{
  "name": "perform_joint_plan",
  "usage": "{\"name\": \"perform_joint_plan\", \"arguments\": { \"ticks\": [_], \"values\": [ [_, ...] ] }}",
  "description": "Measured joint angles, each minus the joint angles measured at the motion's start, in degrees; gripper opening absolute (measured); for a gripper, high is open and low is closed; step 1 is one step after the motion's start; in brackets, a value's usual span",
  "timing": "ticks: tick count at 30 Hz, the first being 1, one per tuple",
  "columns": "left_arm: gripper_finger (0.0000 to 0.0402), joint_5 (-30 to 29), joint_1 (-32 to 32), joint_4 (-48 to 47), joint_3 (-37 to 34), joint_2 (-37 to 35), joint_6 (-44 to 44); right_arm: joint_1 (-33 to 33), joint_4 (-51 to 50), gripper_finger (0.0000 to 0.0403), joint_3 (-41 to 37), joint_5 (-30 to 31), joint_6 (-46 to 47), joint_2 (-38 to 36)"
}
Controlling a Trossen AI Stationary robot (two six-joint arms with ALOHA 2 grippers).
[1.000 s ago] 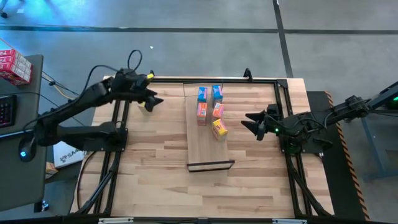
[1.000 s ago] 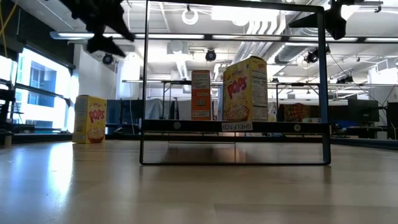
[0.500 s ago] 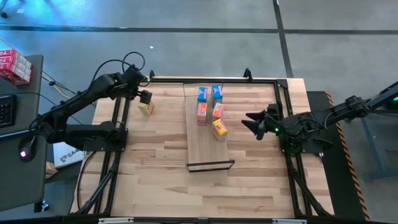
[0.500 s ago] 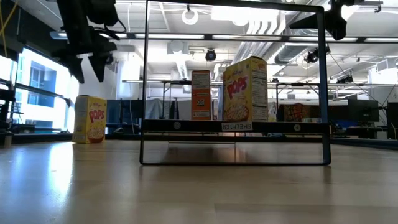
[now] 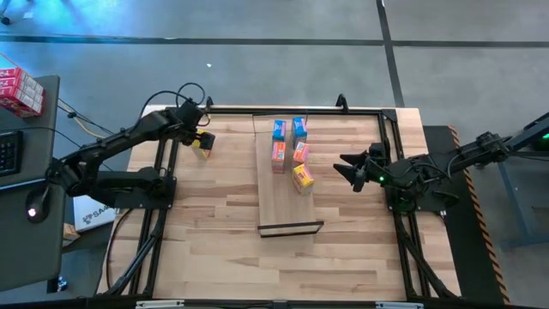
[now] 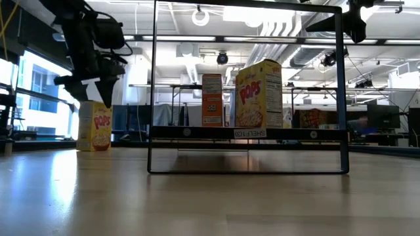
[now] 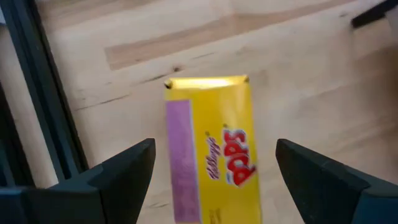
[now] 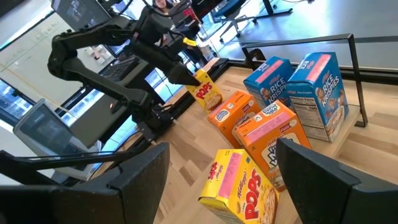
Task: Stack cereal on shelf
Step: Put the yellow cereal box on the shelf aligned with the other yellow cereal box
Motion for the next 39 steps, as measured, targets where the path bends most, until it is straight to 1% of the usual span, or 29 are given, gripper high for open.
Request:
{"name": "perform_joint_plan", "arguments": {
  "ticks": [7,10,14,17,24,30,34,39],
  "values": [
    [0.0323,0.0,1.4,0.2,-0.6,0.5,0.9,0.0,-0.7,0.0291,0.0,-0.1,0.0,0.0],
    [0.0314,0.2,1.4,-0.3,-0.6,1.7,1.1,0.0,-1.3,0.0291,0.0,-0.2,0.0,0.0],
    [0.0280,0.2,1.4,-1.2,-0.6,4.4,1.5,0.0,-1.3,0.0291,0.0,-0.2,0.0,0.0],
    [0.0247,0.7,1.4,-1.1,-0.6,4.8,0.4,0.0,-1.3,0.0291,0.0,-0.2,0.5,0.0],
    [0.0177,5.0,1.1,-1.6,1.7,2.6,0.0,0.0,-1.7,0.0291,0.0,-0.2,1.4,0.0],
    [0.0121,5.6,0.1,-4.3,4.9,-0.1,0.4,0.0,-1.7,0.0291,0.0,-0.2,1.2,0.0],
    [0.0107,8.6,-1.8,-7.2,8.7,-1.7,0.5,0.0,-1.7,0.0291,0.0,-0.2,1.2,0.0],
    [0.0109,11.9,-6.4,-8.1,15.1,-3.8,0.4,0.0,-1.8,0.0291,0.0,0.1,1.5,0.0]
  ]
}}
